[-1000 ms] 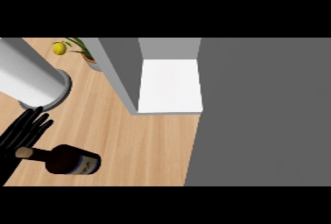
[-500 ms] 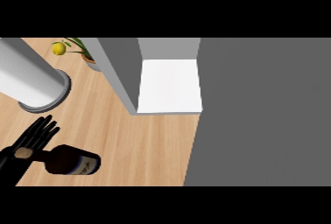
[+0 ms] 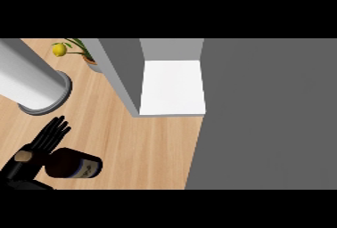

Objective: Pick up the wine, place it into the cabinet and close the cabinet

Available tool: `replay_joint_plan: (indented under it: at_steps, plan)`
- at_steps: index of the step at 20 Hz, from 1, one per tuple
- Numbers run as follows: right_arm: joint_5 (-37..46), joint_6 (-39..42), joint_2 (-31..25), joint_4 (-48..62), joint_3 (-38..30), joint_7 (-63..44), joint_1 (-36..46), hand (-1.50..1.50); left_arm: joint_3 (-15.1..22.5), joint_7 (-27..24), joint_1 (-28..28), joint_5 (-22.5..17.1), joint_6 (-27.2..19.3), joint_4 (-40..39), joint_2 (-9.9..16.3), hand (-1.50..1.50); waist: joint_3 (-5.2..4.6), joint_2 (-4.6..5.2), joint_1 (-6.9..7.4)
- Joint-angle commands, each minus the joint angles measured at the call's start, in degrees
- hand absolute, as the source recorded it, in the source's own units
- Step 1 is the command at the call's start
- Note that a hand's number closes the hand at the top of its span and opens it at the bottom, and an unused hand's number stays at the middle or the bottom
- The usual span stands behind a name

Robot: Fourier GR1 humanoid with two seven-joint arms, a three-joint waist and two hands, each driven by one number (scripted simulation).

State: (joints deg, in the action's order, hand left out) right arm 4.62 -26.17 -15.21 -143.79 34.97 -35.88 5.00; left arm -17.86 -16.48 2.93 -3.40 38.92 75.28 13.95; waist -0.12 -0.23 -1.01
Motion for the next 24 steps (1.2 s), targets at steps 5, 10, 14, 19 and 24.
replay_joint_plan:
  at_steps: [5, 10, 14, 19, 24]
  plan:
    - [2.9, 0.5, -4.7, -10.3, -0.9, 0.4, -5.2, -1.5, 1.1, -4.6, -4.0, 1.5, 3.3, -13.5, 0.6, -1.5, 0.07, 0.12, -0.17]
    - [8.0, -2.5, -3.9, -11.2, 2.9, -3.6, -2.7, -1.5, 3.2, -6.2, -5.9, 3.4, 3.8, -17.7, 0.3, -1.5, -0.02, -0.04, -0.32]
    - [6.7, -2.0, -3.5, -8.3, 1.5, -2.4, -1.1, -1.5, 4.2, -10.3, -7.9, 4.9, 3.9, -21.4, 1.0, -1.5, 0.03, 0.09, 0.25]
    - [4.2, -2.1, -6.4, -10.0, 0.1, -0.4, -4.0, -1.5, 6.2, -16.1, -6.0, 6.9, 2.9, -23.8, 0.3, -1.5, 0.04, 0.08, 0.13]
    - [4.9, -2.8, -7.1, -11.2, 0.9, -1.8, -3.1, -1.5, 4.2, -13.3, -10.1, 2.7, 1.5, -24.9, -0.6, -1.5, 0.04, -0.02, 0.08]
